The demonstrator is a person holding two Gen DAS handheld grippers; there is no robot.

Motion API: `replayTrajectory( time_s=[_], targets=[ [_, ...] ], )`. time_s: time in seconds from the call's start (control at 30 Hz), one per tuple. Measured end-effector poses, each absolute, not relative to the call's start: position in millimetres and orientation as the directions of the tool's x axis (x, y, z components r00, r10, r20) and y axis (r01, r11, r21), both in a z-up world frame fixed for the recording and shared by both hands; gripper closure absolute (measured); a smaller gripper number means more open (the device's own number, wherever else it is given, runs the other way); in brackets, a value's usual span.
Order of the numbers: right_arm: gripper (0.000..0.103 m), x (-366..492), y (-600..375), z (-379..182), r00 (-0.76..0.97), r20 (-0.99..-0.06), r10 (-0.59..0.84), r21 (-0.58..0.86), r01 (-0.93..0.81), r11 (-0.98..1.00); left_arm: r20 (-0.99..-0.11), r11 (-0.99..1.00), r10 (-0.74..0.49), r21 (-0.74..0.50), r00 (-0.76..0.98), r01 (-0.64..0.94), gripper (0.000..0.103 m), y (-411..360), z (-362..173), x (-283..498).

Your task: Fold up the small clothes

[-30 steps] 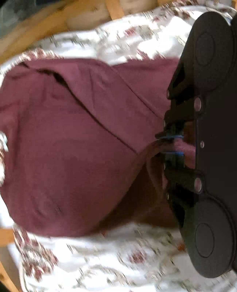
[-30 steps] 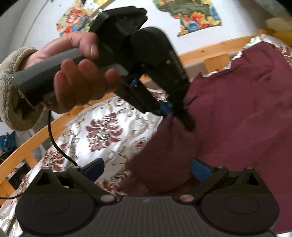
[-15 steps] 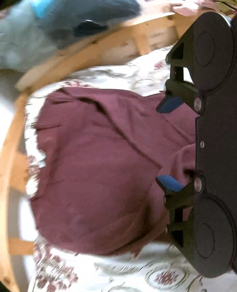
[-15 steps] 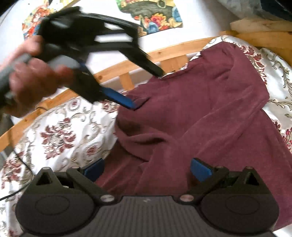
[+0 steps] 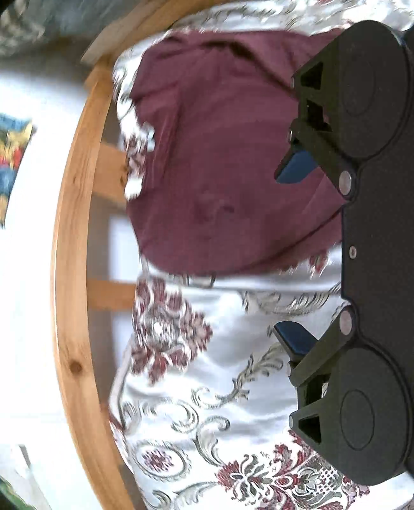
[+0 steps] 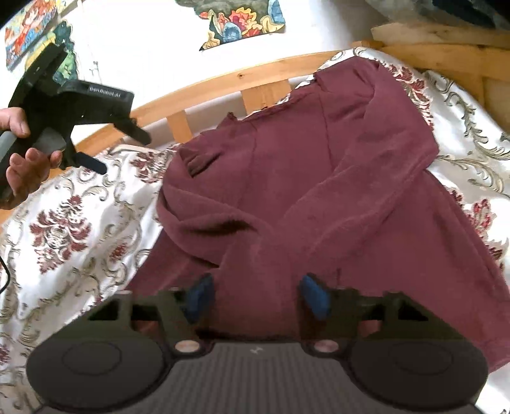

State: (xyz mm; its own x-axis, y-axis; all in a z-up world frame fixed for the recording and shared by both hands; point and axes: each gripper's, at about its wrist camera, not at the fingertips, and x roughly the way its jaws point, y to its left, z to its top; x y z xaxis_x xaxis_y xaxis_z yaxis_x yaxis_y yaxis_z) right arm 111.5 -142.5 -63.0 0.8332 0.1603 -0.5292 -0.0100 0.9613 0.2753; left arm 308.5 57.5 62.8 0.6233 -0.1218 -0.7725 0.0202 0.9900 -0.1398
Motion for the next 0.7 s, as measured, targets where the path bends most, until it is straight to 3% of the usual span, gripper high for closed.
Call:
replayTrajectory(
  time_s=[0.03, 0.1, 0.33, 0.57, 0.6, 0.63, 0.7],
  targets=[
    [0.084, 111.5, -144.5, -63.5, 0.832, -0.531, 0.164, 0.281, -0.01, 0.96, -0.769, 0.989, -0.119, -0.15, 0.628, 0.004, 0.009, 61.6, 60.1, 313.0],
    [0.097, 110.2, -146.3, -61.2, 0.837, -0.523, 0.161, 0.277, -0.011, 0.961, -0.762, 0.985, -0.125, -0.171, 0.636, -0.011, 0.011, 64.8, 56.6, 321.4],
    [0.098, 86.7, -169.9, -18.8, 0.93, -0.363, 0.058, 0.08, -0.031, 0.996, -0.745, 0.984, -0.137, -0.177, 0.653, 0.004, 0.012, 62.7, 56.2, 342.2],
    [0.096, 108.1, -204.7, -35.2, 0.91, -0.414, 0.033, 0.017, -0.029, 0.999, -0.82, 0.994, -0.088, -0.111, 0.565, -0.007, 0.012, 66.5, 71.5, 368.9],
    [0.088, 110.0, -209.9, -35.4, 0.908, -0.417, 0.045, 0.026, -0.038, 0.999, -0.835, 0.996, -0.072, -0.087, 0.545, -0.001, 0.012, 64.7, 74.3, 372.4],
    [0.062, 111.2, -216.0, -35.8, 0.906, -0.419, 0.062, 0.045, -0.047, 0.998, -0.846, 0.998, -0.061, -0.066, 0.53, 0.01, 0.012, 62.3, 76.1, 375.5],
    [0.032, 109.4, -227.6, -39.3, 0.909, -0.408, 0.086, 0.092, -0.053, 0.994, -0.86, 0.998, -0.051, -0.034, 0.508, 0.043, 0.012, 54.7, 78.7, 383.7]
  ],
)
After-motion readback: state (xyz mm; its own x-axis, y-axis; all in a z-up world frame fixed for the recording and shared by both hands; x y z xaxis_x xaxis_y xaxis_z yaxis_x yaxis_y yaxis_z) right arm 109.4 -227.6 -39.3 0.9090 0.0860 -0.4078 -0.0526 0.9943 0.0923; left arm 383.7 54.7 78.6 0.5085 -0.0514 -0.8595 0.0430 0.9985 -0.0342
